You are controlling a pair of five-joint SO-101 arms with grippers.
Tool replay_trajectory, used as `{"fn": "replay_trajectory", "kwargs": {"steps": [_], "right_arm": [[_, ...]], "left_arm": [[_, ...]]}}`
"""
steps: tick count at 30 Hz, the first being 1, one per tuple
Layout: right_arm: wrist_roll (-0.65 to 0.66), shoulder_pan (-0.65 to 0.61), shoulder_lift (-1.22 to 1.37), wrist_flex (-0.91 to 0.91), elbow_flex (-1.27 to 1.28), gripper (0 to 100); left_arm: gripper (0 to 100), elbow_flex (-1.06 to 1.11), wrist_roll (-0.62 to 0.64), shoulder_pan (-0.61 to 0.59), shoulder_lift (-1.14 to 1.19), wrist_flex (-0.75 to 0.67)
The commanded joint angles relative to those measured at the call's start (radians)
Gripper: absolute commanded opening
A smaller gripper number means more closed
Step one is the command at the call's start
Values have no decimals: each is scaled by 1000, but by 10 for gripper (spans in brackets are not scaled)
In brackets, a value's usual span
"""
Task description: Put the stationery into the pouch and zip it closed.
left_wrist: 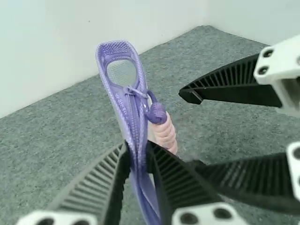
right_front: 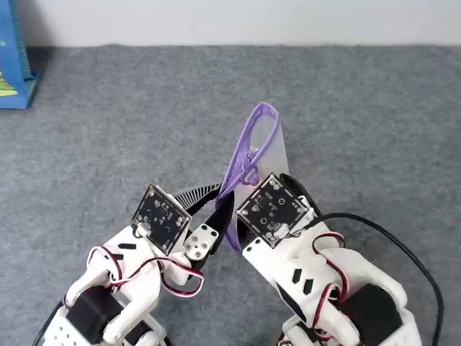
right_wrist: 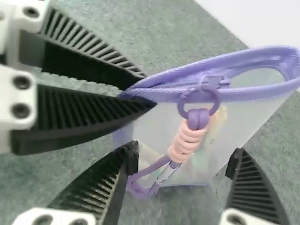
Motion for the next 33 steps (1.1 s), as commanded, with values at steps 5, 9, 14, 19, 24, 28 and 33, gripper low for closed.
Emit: {"fn": "replay_trajectory", "kwargs": {"steps": [5,9,14,19,24,28,33], "right_arm": [[11,134,107,-137,32,313],[12,160,170,-166,28,311],[48,163,196,-205,26,162],[199,203,191,-196,17,13],[264,371,202,-268,11,11],[307,429,205,-318,15,11],[348,469,208,-395,15,11]], "left_arm": [[11,-7,-5,3,-8,-2],[11,-7,-5,3,-8,-2],[11,-7,-5,3,-8,-2],[11,-7,-6,3,-8,0],[11,-7,-8,3,-8,0],[11,-7,-8,3,-8,2],[11,-7,-8,3,-8,2]]}}
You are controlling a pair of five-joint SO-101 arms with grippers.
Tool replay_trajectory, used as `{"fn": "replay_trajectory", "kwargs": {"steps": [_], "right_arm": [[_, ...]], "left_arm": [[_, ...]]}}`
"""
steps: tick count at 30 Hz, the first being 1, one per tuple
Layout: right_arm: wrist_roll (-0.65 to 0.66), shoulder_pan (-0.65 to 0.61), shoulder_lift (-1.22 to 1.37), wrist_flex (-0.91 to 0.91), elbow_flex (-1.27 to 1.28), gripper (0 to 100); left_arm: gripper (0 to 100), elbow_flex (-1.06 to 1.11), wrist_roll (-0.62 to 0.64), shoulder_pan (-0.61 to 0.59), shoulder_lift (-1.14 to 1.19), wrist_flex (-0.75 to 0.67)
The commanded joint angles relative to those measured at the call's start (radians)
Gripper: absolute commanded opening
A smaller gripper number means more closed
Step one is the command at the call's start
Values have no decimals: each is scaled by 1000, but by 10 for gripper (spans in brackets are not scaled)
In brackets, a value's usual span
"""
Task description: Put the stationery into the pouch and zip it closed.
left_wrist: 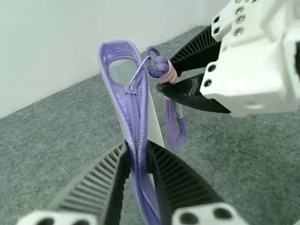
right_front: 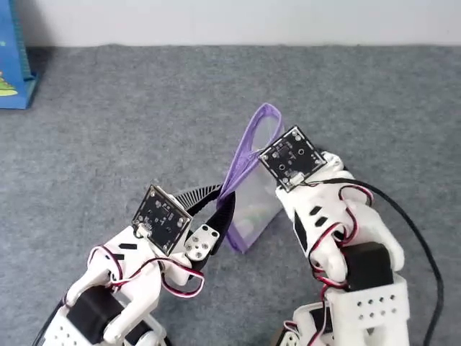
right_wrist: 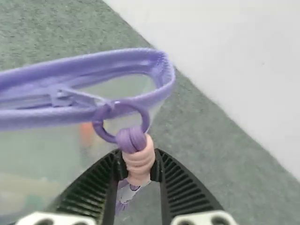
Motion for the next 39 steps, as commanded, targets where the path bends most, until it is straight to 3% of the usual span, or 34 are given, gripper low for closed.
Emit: {"fn": "replay_trajectory", "kwargs": {"steps": [1,8,25,39], "right_arm": [[23,62,30,-87,-21,11],[52,200,282,-193,-129,12],[55,421,858,-211,-626,12],[54,389,905,-90,-651,11]], "left_arm": [[11,-7,-8,0,-8,2],[11,-8,-9,0,-8,15],[10,-7,-9,0,-8,15],[12,-7,-8,0,-8,11]]}}
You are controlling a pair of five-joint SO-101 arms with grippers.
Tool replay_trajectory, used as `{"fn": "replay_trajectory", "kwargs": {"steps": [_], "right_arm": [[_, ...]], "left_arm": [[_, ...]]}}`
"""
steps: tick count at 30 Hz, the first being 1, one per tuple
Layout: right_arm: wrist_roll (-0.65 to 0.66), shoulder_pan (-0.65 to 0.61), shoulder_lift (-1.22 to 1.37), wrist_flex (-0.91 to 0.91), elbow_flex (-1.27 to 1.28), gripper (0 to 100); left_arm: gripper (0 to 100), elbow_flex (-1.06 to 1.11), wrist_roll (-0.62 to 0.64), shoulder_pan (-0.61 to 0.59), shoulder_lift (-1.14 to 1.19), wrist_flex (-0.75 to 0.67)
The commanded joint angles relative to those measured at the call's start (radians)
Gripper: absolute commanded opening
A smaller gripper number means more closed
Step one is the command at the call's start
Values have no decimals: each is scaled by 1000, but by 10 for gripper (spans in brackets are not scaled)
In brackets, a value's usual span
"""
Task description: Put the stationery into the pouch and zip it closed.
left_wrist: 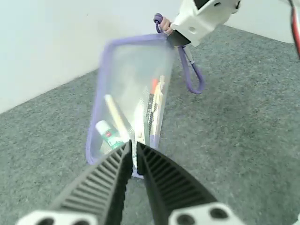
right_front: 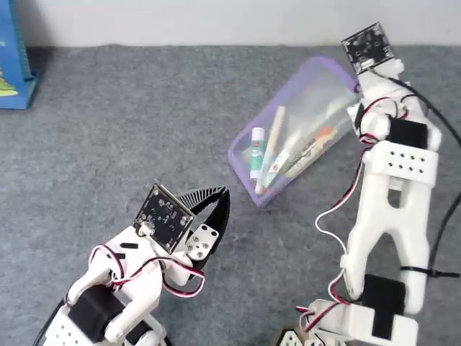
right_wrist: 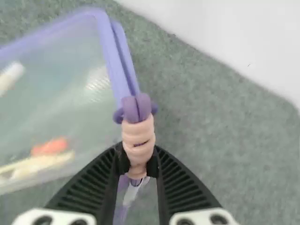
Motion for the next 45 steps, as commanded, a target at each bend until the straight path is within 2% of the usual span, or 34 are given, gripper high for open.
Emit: {"fn": "replay_trajectory", "kwargs": {"steps": [1,8,12,18,28,33,37,41,45], "right_arm": [[11,-31,-15,48,-60,11],[8,-39,-41,189,-57,10],[3,-58,-140,289,15,10],[-6,-156,-467,348,321,13],[-181,-255,-1032,346,715,20],[-256,-254,-1165,348,835,160],[-279,-248,-1242,354,888,286],[-276,-248,-1320,355,924,275],[-278,-246,-1397,355,962,251]], "left_arm": [[12,-10,-2,3,-11,-3],[12,-10,0,0,-11,-5],[13,-7,2,-54,-11,-28],[13,42,2,-75,-11,-100],[13,45,2,-78,-11,-104],[13,41,-5,-78,-11,-104],[81,41,-5,-80,-11,-101],[189,64,0,-169,-11,-87],[207,73,0,-284,-11,-84]]}}
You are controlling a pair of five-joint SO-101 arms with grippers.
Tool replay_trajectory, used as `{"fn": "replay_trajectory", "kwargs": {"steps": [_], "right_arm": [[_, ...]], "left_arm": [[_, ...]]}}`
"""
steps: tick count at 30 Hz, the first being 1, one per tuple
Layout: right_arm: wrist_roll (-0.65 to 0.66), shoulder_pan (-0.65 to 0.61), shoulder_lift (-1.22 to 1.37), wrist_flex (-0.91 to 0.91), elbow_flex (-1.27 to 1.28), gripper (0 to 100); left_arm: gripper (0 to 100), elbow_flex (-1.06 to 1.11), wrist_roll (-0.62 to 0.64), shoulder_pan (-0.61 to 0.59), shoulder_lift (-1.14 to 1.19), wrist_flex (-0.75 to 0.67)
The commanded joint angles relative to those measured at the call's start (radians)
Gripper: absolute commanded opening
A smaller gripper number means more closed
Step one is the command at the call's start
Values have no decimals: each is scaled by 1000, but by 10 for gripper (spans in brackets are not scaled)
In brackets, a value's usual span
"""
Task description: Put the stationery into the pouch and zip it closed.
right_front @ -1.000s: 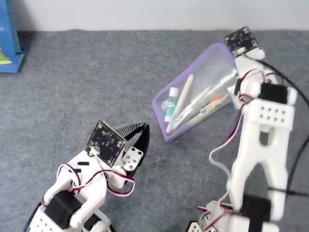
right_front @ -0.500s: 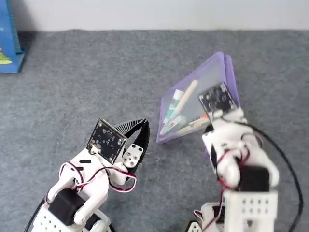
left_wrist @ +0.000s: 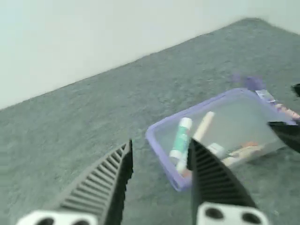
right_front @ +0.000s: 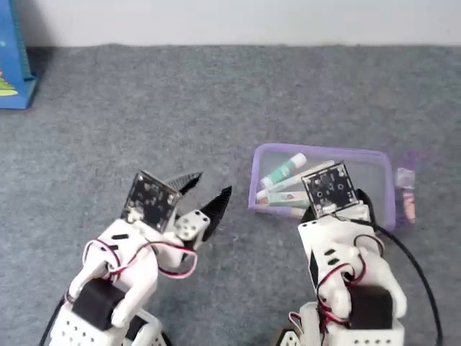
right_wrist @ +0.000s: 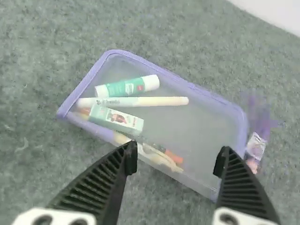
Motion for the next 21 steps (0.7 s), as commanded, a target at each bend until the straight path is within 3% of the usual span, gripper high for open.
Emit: {"fn": "replay_trajectory", "kwargs": {"steps": [1,8,11,14,16,21], "right_arm": [[-8,-1,-68,5,14,243],[-2,-1,-189,5,95,100],[5,-1,-231,5,121,46],[68,-1,-272,5,163,33],[83,-1,-306,-2,207,30],[-43,-1,-346,-4,296,32]], "left_arm": [[207,-7,2,-89,-12,-3],[194,36,40,-121,-12,123],[104,67,29,-121,-12,133],[7,102,29,-121,-12,133],[13,133,29,-121,-12,135],[12,189,29,-123,-14,115]]}}
